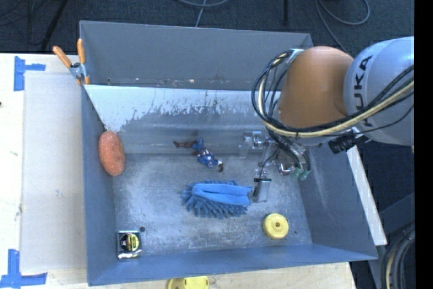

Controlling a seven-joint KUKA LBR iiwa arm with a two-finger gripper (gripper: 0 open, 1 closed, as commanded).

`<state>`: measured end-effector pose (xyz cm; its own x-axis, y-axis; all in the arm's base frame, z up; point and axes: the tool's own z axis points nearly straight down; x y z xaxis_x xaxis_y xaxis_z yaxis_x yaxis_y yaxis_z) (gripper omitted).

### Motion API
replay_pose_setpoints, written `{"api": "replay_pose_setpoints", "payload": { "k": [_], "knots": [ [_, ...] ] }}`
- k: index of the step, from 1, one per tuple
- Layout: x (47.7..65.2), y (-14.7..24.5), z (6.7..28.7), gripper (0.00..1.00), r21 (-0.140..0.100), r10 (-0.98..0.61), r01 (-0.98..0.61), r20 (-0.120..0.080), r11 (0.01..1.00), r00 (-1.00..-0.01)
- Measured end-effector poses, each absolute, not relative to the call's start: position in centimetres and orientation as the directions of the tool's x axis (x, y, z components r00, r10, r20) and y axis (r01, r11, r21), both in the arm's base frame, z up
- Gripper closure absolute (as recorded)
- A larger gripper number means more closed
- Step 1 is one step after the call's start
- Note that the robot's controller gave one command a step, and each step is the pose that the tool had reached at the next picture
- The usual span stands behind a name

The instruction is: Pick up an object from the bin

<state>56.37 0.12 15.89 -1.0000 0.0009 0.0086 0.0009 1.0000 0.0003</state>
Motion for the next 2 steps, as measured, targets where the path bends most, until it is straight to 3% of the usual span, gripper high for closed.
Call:
{"api": "replay_pose_setpoints", "payload": {
  "k": [1, 2],
  "knots": [
    [56.5, 0.1, 16.3, 0.00, 0.000, 0.001, 0.001, 0.001, 1.000, -1.000],
    [55.0, 1.1, 12.0, 0.00, 0.000, -0.009, -0.009, -0.007, 1.000, -1.000]
  ]
}}
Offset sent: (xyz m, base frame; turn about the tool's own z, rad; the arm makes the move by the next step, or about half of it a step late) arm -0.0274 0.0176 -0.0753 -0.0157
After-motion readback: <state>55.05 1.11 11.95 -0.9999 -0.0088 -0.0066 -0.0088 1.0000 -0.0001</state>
